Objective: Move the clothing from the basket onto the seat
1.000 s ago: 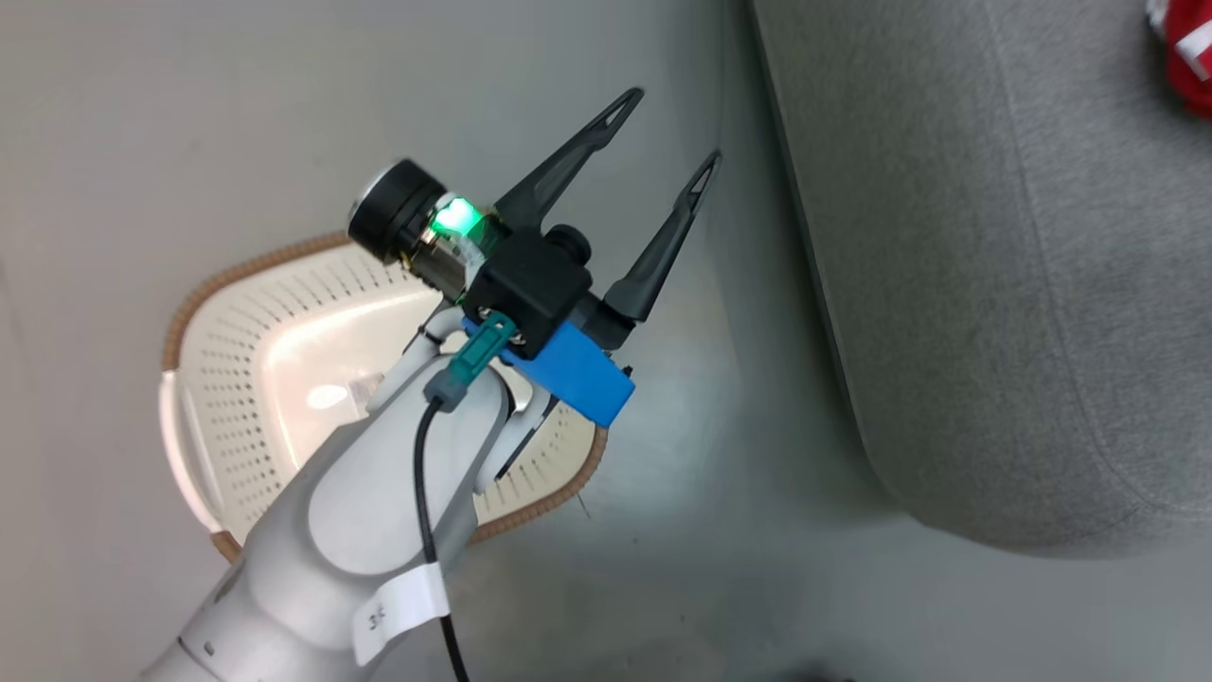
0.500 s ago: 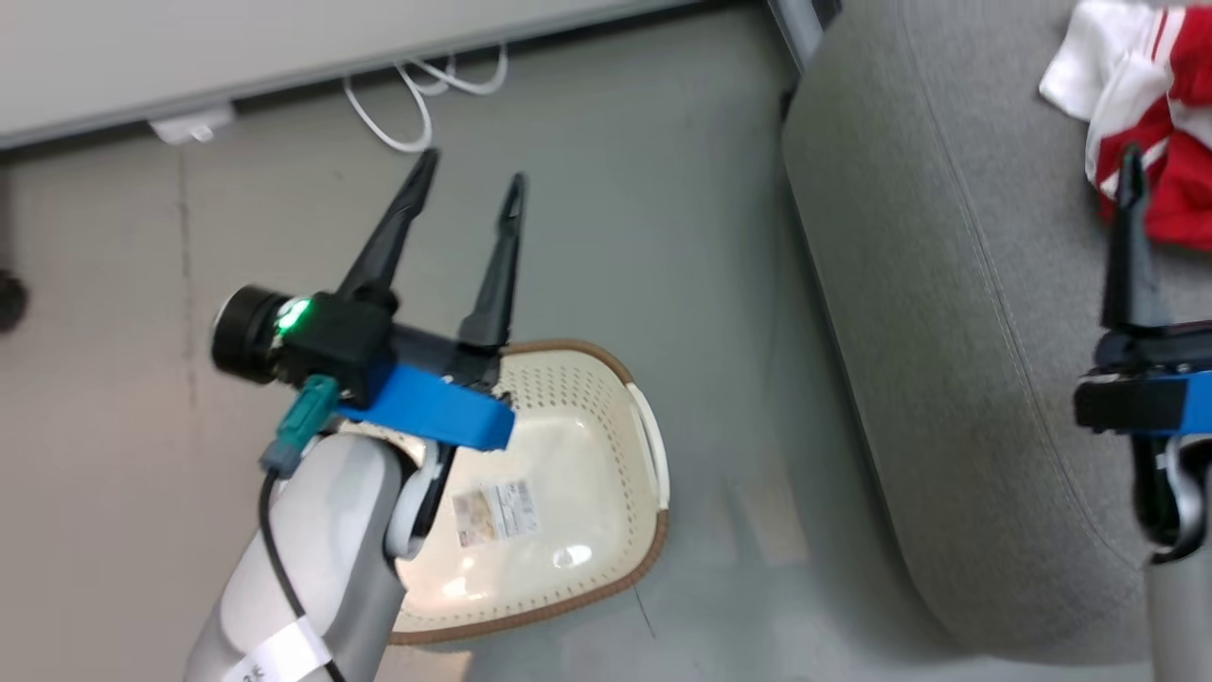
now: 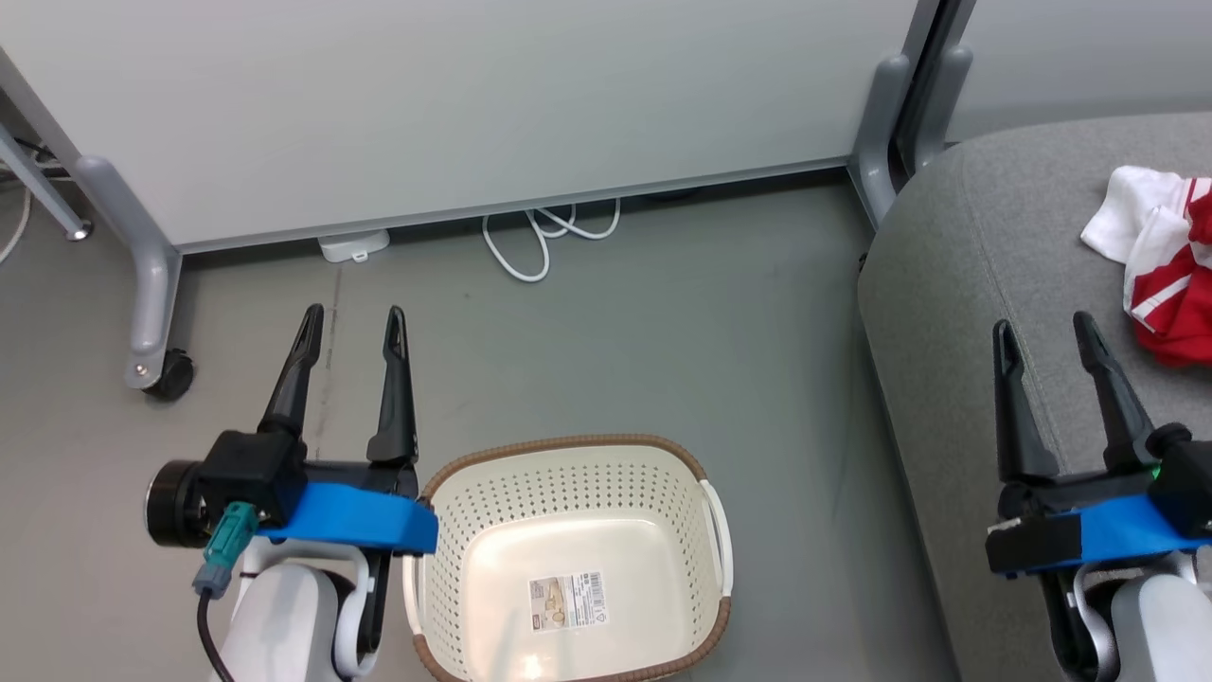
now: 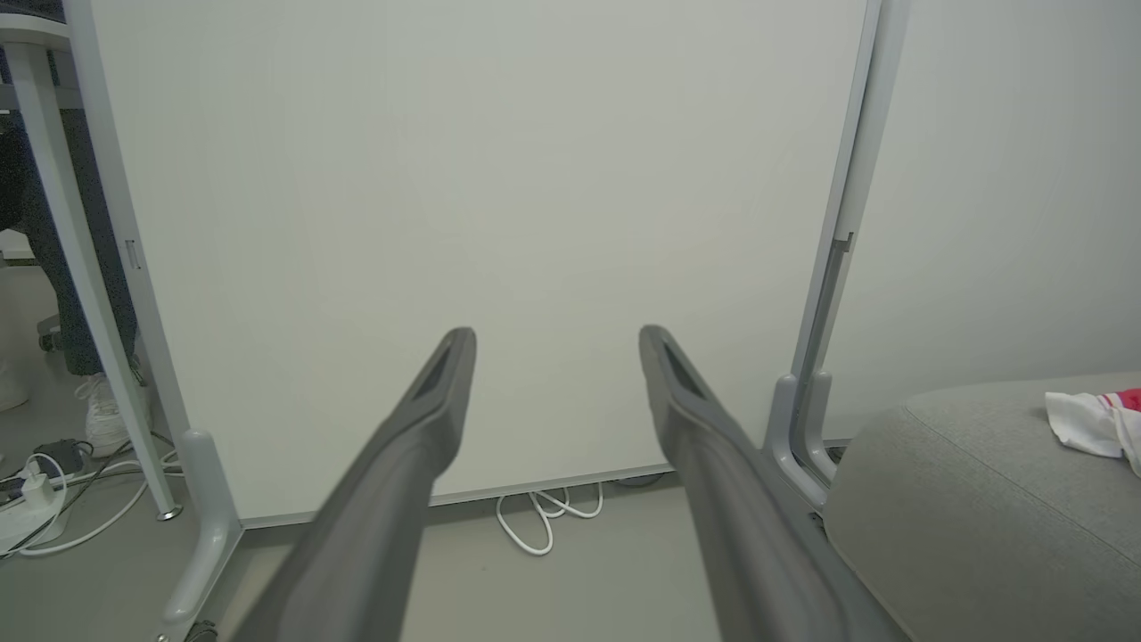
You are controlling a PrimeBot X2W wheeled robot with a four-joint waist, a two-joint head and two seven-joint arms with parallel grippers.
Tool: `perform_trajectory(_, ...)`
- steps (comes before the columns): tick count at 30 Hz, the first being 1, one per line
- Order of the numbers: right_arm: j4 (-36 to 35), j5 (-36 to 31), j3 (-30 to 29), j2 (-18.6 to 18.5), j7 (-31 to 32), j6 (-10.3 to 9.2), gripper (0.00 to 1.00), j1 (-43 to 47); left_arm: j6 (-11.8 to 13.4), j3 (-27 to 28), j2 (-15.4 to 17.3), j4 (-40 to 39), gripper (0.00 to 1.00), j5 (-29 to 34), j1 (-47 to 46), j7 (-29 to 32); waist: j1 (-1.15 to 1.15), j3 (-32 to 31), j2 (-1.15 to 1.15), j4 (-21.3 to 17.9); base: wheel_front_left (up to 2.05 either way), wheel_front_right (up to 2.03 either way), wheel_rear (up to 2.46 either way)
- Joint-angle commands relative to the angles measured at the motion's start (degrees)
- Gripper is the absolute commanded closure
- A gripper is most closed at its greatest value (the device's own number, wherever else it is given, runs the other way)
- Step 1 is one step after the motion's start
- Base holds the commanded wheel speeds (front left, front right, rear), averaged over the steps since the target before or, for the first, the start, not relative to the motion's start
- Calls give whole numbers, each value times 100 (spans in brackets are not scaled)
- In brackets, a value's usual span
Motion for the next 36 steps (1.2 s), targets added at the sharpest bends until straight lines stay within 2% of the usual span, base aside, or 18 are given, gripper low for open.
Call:
perform_trajectory(1, 55, 11, -5, 29, -19, 1, 0, 207, -51, 116, -41, 6, 0, 74, 203, -15, 2, -181, 0, 93, 0, 0, 0)
perform_trajectory(17, 355, 12, -15, 247, -19, 1, 0, 904, -358, 485, -182, 198, 0, 140, 899, -16, 2, -600, 0, 189, 0, 0, 0)
perform_trajectory(32, 508, 20, -46, 326, -19, 1, 0, 1046, -369, 407, -185, 326, 0, -11, 993, -15, 2, -739, 0, 289, 0, 0, 0)
perform_trajectory(36, 565, 13, -31, 338, -19, 1, 0, 1041, -289, 390, -185, 415, 0, 29, 999, -15, 2, -757, 0, 309, 0, 0, 0)
